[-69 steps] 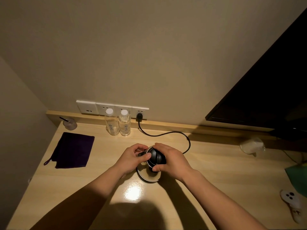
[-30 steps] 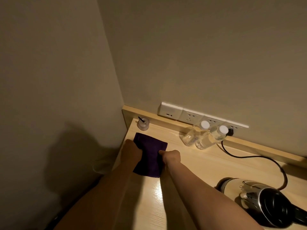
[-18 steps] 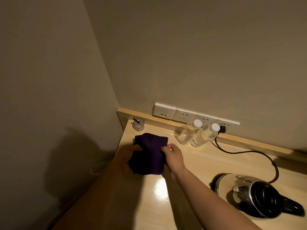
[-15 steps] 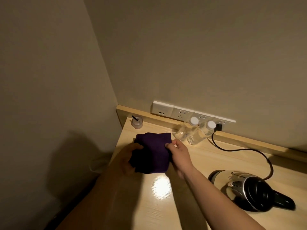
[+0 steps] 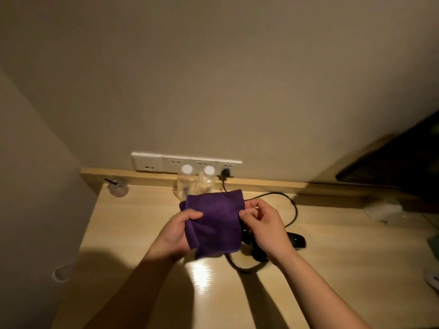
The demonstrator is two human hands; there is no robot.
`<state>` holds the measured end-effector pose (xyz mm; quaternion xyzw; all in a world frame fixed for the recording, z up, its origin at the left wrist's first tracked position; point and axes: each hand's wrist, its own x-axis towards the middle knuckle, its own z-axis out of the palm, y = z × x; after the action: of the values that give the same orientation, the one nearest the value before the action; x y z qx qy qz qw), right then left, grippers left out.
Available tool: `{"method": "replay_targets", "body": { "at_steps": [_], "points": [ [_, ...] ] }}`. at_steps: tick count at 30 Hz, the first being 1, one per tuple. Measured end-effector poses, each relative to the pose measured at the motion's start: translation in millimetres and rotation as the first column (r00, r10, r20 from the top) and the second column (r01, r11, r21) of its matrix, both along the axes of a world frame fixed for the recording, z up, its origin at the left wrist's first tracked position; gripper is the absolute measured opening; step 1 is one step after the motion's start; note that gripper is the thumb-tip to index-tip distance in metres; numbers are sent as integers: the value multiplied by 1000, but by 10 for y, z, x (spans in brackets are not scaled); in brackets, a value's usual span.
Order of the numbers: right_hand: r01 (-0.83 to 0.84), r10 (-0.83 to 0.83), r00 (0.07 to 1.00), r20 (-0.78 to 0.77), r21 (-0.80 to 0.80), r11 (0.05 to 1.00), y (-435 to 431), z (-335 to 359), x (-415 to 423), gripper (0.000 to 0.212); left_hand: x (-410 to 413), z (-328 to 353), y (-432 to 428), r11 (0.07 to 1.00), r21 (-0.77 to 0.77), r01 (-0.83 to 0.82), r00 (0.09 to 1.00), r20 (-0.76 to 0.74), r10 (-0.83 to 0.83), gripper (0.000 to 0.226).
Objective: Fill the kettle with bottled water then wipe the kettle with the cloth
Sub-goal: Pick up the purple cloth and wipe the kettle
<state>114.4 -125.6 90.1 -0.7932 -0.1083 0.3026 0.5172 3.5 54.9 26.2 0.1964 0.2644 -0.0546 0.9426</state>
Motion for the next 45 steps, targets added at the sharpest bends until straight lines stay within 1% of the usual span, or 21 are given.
{"method": "replay_targets", "body": {
  "at_steps": [2, 4, 5, 7, 10, 13, 15, 17, 18, 19, 21, 23, 24, 26, 28, 30, 34, 36, 38, 41, 45],
  "points": [
    [20, 20, 966, 257, -155, 988, -281, -64, 3, 15, 216, 89, 6, 1000, 2, 9, 998, 55, -9, 57],
    [45, 100, 889, 447, -301, 953, -529, -149, -19, 25, 451, 156, 57, 992, 119, 28, 997, 65, -36, 51],
    [49, 154, 843, 515, -359, 932, -630, -203, -28, 29, 564, 196, 88, 983, 181, 41, 997, 64, -54, 48],
    [48, 241, 777, 582, -437, 898, -779, -331, -55, 34, 792, 229, 126, 953, 294, 77, 994, 48, -96, 42],
    [87, 255, 733, 630, -459, 884, -840, -519, -114, 38, 1090, 159, 20, 878, 416, 239, 968, -35, -247, 35],
    [153, 251, 679, 690, -467, 871, -791, -699, -174, 42, 1273, -38, -274, 698, 494, 518, 843, -155, -515, 39],
    [177, 254, 645, 721, -464, 868, -752, -782, -192, 44, 1381, -204, -470, 638, 463, 615, 771, -183, -610, 32],
    [167, 233, 680, 695, -457, 874, -732, -812, -219, 50, 1519, -295, -598, 595, 456, 662, 731, -217, -647, 22],
    [161, 204, 706, 678, -434, 887, -734, -820, -229, 57, 1608, -318, -640, 547, 467, 695, 693, -233, -682, 21],
    [164, 161, 729, 665, -399, 902, -741, -815, -234, 60, 1696, -315, -679, 482, 480, 733, 640, -247, -728, 23],
    [200, 43, 777, 628, -310, 930, -765, -841, -232, 56, 1866, -310, -759, 340, 472, 813, 505, -284, -815, 26],
    [262, -120, 829, 546, -190, 946, -776, -891, -209, 51, 2004, -303, -841, 214, 460, 862, 388, -325, -862, 30],
    [272, -160, 844, 511, -152, 950, -779, -925, -198, 52, 2052, -296, -874, 155, 476, 866, 343, -340, -876, 30],
    [244, -122, 823, 555, -153, 958, -794, -965, -193, 54, 2090, -290, -896, 88, 510, 856, 301, -354, -886, 34],
    [202, -20, 757, 653, -204, 958, -835, -975, -194, 49, 2048, -303, -877, 98, 533, 840, 315, -332, -889, 37],
    [181, 62, 716, 696, -271, 946, -864, -951, -186, 43, 1957, -331, -840, 139, 584, 800, 369, -295, -881, 36],
    [160, 119, 709, 695, -322, 933, -868, -907, -192, 44, 1742, -392, -765, 338, 632, 698, 555, -178, -813, 43],
    [157, 118, 704, 700, -315, 936, -874, -905, -191, 44, 1622, -437, -735, 434, 623, 651, 644, -150, -750, 35],
    [151, 128, 696, 707, -318, 936, -887, -911, -176, 45, 1478, -487, -729, 553, 581, 597, 740, -134, -659, 31],
    [131, 163, 685, 710, -341, 931, -879, -909, -160, 46, 1234, -594, -744, 722, 530, 446, 880, -110, -463, 38],
    [97, 235, 637, 734, -379, 920, -900, -891, -151, 49, 872, -727, -883, 885, 426, 190, 981, -41, -191, 34]
  ]
}}
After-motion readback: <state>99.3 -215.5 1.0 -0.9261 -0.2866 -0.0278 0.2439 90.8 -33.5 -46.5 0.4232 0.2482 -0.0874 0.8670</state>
